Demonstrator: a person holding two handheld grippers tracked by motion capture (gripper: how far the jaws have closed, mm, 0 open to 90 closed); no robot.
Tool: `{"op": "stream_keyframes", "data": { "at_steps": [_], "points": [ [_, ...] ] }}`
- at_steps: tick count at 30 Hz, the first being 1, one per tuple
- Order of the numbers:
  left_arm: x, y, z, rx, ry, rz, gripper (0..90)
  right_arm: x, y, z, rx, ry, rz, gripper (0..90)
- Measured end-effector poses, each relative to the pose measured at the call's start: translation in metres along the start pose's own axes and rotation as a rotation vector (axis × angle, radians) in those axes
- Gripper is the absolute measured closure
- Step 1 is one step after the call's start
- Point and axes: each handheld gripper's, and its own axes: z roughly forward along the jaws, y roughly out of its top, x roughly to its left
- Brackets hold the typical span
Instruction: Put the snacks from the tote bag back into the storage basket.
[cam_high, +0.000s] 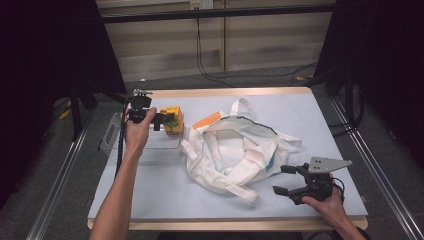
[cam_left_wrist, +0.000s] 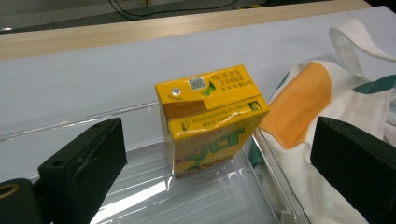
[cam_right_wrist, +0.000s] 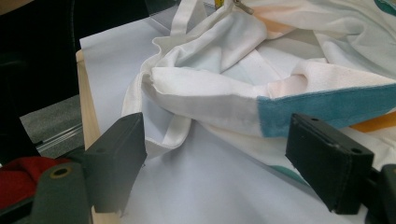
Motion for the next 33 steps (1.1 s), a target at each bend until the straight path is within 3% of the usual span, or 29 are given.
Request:
{"op": "stream_keyframes", "data": {
  "at_steps": [2,4,8,9,10,11,13,20,25,29,31,33],
  "points": [
    [0.001,-0.003,-0.002,-0.009,-0.006,-0.002,3.4,0.0,0.0,0.0,0.0,-0.003,0.0,19.1],
    [0.0,-0.005,-0.005,-0.032,-0.022,0.03,3.3,0.0,0.0,0.0,0.0,-0.007,0.001,18.5],
    [-0.002,-0.009,-0.014,-0.039,-0.029,0.055,2.9,-0.001,0.0,0.0,0.0,-0.008,0.006,18.4],
    [-0.006,-0.011,-0.017,-0.066,-0.018,0.054,2.9,-0.001,0.0,0.0,0.0,-0.008,0.007,18.4],
    [-0.006,-0.012,-0.02,-0.078,-0.033,0.071,2.9,-0.001,0.0,0.0,-0.001,-0.011,0.009,18.4],
    [-0.008,-0.014,-0.022,-0.093,-0.058,0.058,2.9,-0.001,0.0,0.0,-0.001,-0.012,0.007,18.4],
    [-0.012,-0.017,-0.028,-0.107,-0.075,0.102,2.9,-0.001,0.0,0.0,0.0,-0.011,0.007,18.3],
    [-0.025,-0.027,-0.042,-0.176,-0.127,0.11,3.0,0.0,0.0,0.0,-0.002,-0.014,0.006,18.4],
    [-0.032,-0.038,-0.05,-0.2,-0.092,0.141,1.7,-0.001,0.0,0.0,-0.002,-0.021,0.007,18.3],
    [-0.04,-0.049,-0.057,-0.219,-0.103,0.172,3.0,0.0,0.0,-0.001,-0.002,-0.016,0.007,18.2],
    [-0.045,-0.055,-0.062,-0.21,-0.109,0.218,3.0,0.0,0.0,-0.001,-0.004,-0.015,0.006,18.2],
    [-0.049,-0.061,-0.067,-0.221,-0.118,0.219,3.0,0.0,0.0,-0.001,-0.005,-0.017,0.006,18.2]
  ]
}}
